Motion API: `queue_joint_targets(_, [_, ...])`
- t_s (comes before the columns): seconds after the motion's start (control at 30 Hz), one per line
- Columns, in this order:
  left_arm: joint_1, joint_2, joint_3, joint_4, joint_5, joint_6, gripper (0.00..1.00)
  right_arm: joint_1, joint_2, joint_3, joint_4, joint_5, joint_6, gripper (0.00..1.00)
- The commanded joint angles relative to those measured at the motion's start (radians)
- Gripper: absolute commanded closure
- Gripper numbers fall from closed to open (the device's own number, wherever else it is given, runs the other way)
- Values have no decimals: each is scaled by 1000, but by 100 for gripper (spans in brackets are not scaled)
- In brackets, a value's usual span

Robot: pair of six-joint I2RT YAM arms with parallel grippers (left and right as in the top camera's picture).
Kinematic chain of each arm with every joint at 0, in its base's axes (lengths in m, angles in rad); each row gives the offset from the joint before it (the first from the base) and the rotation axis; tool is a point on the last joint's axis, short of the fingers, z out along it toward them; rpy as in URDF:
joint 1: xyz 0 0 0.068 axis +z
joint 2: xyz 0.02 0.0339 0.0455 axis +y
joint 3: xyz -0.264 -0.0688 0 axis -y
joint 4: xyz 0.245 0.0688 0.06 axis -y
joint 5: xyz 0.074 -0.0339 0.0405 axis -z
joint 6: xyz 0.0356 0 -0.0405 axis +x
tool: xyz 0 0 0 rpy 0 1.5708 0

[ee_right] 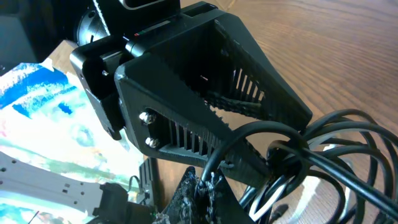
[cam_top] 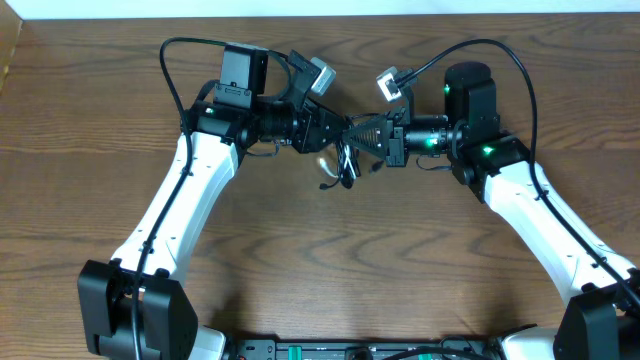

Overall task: Untangle cables
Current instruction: 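Grasp a black cable strand with the right gripper beside the left gripper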

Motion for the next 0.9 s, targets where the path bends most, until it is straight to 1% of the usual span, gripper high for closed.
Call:
queue_joint_targets(0.0, [2,11,8,-1,32,24,57,3,-26,19,8,-41,12,99])
queue_joint_targets(0.17, [1,11,-4,-1,12,24,58,3,-26,19,16,-47,24,99])
queue_joint_targets(0.2, [0,11,-11,-3,-7,24,62,3,-26,19,18,-48,27,99])
queue_joint_targets(0.27, [-3,13,-24,-10,-37,23,66,3,-26,19,20,-48,27,99])
queue_joint_targets(0.37, [-3,13,-27,-16,-47,24,76,3,-26,19,19,-48,27,99])
queue_joint_targets(0.43, [-2,13,-27,-6,-47,24,80,3,-26,19,19,-48,27,99])
queue_joint_targets(0.47, [-2,13,-27,0,-46,24,81,3,-26,19,19,-48,27,99])
queue_joint_targets(0.67, [-2,13,-27,5,-46,23,81,-2,-26,19,19,-47,27,99])
queue_joint_targets(0.7, [-2,13,-27,3,-46,23,88,-4,-26,19,19,-43,27,99])
queue_joint_targets(0.73, [-2,13,-27,0,-46,23,90,-8,-26,19,19,-35,27,99])
queue_joint_targets(0.8, [-2,13,-27,-5,-46,23,90,-18,-26,19,19,-28,29,99])
queue_joint_targets(0.87, [-2,13,-27,-10,-46,23,83,-27,-26,19,19,-28,31,99])
